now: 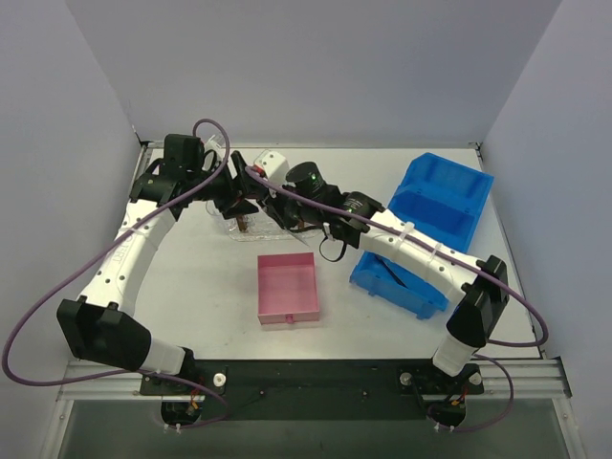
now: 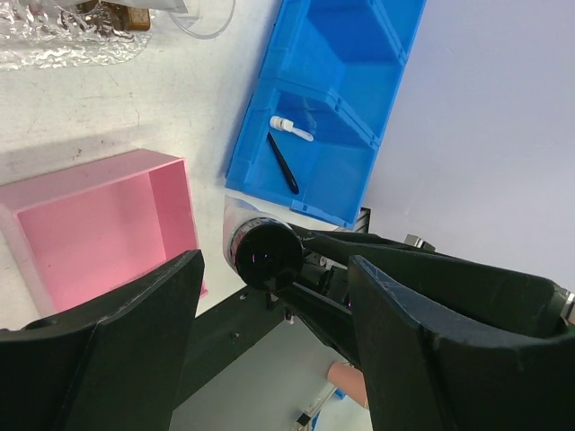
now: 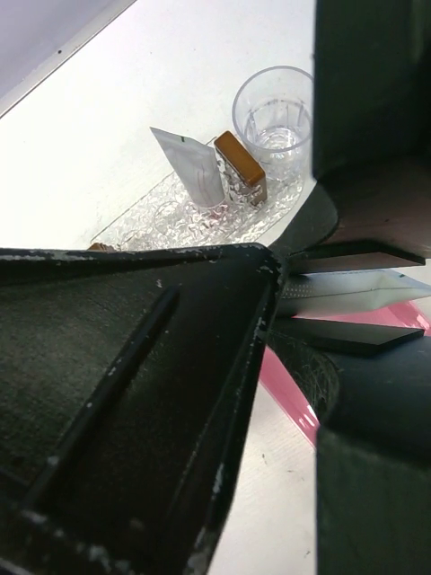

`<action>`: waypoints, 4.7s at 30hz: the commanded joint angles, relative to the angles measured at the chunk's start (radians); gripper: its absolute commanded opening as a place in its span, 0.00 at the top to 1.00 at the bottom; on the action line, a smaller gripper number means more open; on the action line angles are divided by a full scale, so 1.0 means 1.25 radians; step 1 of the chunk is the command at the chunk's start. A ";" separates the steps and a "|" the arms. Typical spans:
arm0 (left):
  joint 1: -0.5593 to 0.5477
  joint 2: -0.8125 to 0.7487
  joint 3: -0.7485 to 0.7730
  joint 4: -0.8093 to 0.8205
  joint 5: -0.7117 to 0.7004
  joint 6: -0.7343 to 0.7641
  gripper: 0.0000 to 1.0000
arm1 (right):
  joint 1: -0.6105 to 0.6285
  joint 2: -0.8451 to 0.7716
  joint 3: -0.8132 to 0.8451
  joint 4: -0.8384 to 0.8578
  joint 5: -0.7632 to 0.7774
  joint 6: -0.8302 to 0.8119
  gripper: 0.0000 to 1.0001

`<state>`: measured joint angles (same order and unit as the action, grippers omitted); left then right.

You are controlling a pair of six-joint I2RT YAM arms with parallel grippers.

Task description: Prepare toiletry sets of a toothbrush and toothpaste on the tray

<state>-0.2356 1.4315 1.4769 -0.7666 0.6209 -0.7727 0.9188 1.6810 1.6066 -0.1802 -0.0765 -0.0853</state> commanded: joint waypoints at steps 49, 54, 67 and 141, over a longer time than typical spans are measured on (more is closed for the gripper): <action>0.069 -0.026 -0.077 0.086 0.063 -0.057 1.00 | 0.044 -0.063 -0.025 -0.037 0.084 -0.091 0.49; 0.089 -0.043 -0.101 0.109 0.080 -0.062 1.00 | -0.017 -0.116 -0.045 -0.051 0.035 0.070 0.41; 0.112 -0.152 -0.223 0.551 0.168 -0.130 1.00 | -0.341 -0.157 -0.030 -0.033 -0.315 0.797 0.41; 0.184 -0.264 -0.179 0.362 -0.125 0.142 0.24 | -0.356 -0.272 -0.085 0.088 -0.296 0.706 1.00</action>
<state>-0.0101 1.1324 1.1671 -0.0879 0.6415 -0.7750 0.4633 1.3979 1.3922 0.0586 -0.5262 0.9955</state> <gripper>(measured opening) 0.758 0.011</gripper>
